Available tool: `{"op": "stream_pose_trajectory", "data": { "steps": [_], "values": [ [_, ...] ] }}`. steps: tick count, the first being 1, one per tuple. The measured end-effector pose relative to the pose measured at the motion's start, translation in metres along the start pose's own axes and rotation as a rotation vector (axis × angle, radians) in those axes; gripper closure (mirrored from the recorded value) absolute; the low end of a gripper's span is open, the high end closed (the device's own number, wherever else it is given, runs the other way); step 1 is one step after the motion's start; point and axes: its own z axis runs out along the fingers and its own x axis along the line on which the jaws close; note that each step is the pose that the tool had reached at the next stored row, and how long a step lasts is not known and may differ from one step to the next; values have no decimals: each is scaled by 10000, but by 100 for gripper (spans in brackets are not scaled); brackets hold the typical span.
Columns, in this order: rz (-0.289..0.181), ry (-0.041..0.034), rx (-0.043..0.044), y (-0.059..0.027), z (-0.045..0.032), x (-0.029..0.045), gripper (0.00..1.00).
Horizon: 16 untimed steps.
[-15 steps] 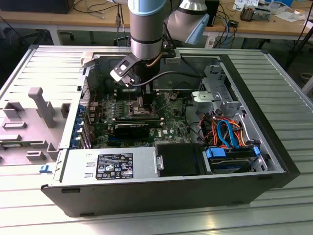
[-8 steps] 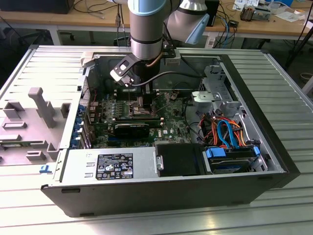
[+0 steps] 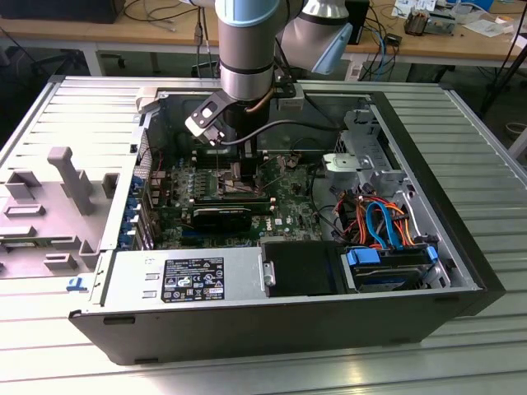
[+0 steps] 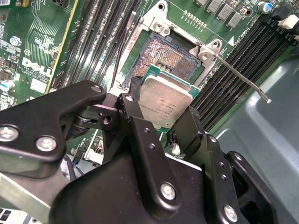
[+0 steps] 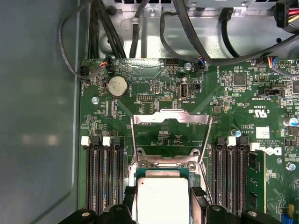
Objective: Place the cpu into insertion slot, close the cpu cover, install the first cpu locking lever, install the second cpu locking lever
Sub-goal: 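Place the cpu into insertion slot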
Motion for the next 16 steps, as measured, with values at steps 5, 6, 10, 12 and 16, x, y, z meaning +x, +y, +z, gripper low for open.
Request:
{"op": "stream_pose_trajectory", "data": {
  "steps": [5,6,10,12,16],
  "values": [
    [72,-2,-1,0,1,0,46],
    [97,-2,-2,0,1,0,46],
    [162,-4,-3,0,2,0,46],
    [183,-4,-3,0,2,0,46],
    [260,-6,-5,0,3,0,46]
  ]
}}
